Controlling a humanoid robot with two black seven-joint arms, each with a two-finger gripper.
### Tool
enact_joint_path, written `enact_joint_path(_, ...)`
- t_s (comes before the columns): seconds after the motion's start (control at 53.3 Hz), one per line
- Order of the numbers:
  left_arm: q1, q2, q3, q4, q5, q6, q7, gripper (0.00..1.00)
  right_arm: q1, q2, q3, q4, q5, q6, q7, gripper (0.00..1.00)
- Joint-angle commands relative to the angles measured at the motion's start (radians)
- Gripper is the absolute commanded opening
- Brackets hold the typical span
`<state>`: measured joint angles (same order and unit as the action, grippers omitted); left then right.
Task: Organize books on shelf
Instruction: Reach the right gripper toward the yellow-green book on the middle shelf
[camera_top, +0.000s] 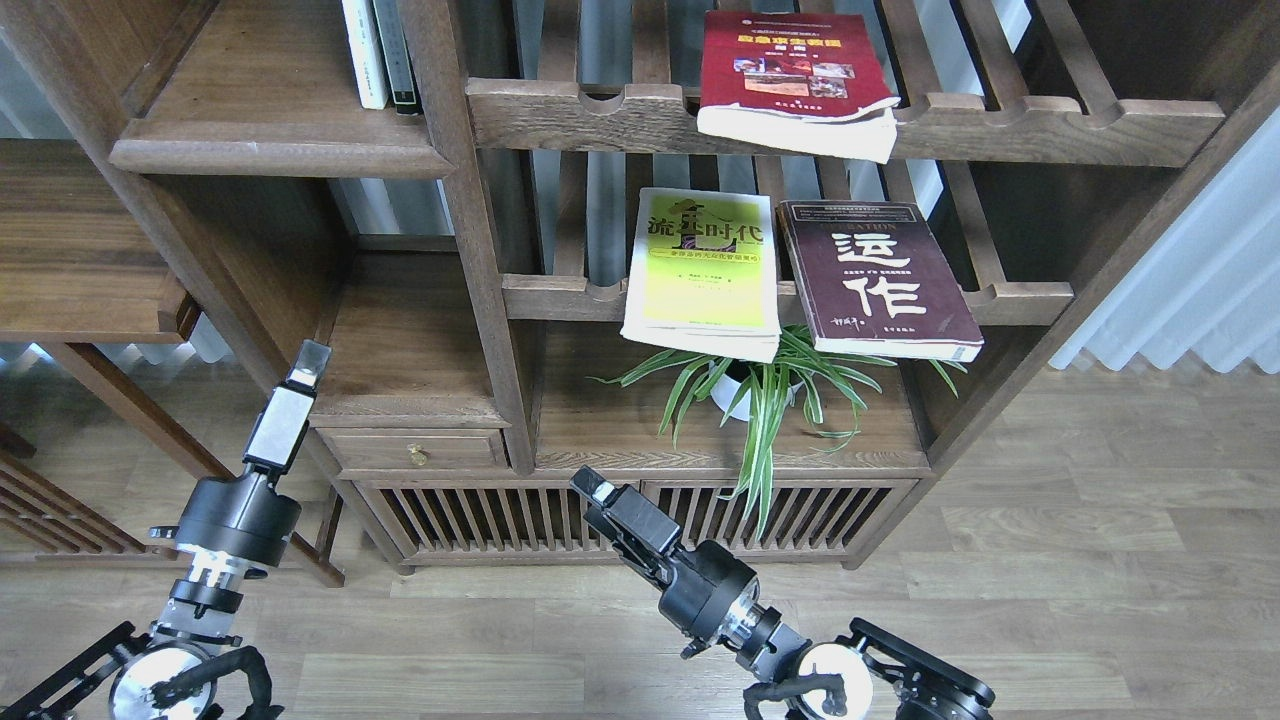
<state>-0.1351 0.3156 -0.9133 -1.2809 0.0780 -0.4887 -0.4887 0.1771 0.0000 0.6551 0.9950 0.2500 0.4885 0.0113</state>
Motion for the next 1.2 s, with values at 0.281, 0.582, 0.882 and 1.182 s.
enact_joint_path(0.281,0.029,-0.012,0.022,0.003,0.000,0.000,0.000,1.00,0.062,0.000,0.041,-0.001,0.015,0.000,0.013,0.99)
enact_joint_path(0.582,0.031,-0.021,0.024,0.011,0.000,0.000,0.000,1.00,0.137,0.000,0.041,0.013,0.183,-0.044,0.116,0.99)
enact_joint_path(0.882,0.049,-0.023,0.037,0.011,0.000,0.000,0.000,1.00,0.171,0.000,0.043,0.007,0.276,-0.240,0.154,0.99)
enact_joint_path(1.182,0.052,-0.029,0.039,0.018,0.000,0.000,0.000,1.00,0.280,0.000,0.129,-0.021,0.509,-0.393,0.182,0.98)
